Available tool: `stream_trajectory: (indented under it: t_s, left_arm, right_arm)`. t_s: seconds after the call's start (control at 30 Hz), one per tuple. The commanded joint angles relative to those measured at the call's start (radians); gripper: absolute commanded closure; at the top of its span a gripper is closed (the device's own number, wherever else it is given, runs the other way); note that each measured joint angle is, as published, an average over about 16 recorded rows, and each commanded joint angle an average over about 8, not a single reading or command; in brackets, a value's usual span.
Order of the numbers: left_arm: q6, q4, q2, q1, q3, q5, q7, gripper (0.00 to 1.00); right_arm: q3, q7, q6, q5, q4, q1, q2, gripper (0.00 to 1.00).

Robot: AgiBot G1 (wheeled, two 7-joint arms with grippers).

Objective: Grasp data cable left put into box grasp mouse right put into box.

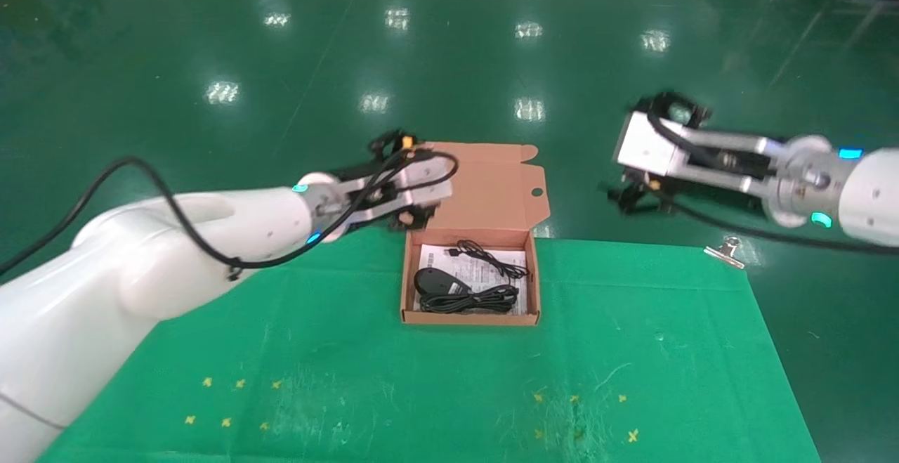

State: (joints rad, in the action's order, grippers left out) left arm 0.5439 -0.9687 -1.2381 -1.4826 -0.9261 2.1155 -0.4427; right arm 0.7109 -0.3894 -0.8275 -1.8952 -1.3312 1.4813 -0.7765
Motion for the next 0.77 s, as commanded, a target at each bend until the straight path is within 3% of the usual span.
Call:
stream_trajectory:
  t_s: [0.03,0.77]
  left_arm:
    - [0.035,-0.011,0.023,0.015,0.023,-0.050,0.009,0.00]
    - [0.399,-0.132,0.263,0.171,0.271,-0.580,0.107,0.00]
  right_arm:
    - [-0.016,0.008,-0.025,0.044,0.002,-0.015,0.006,0.00]
    - [-0.183,0.086,-0.284,0.495,0.020,-0.173,0.070,0.00]
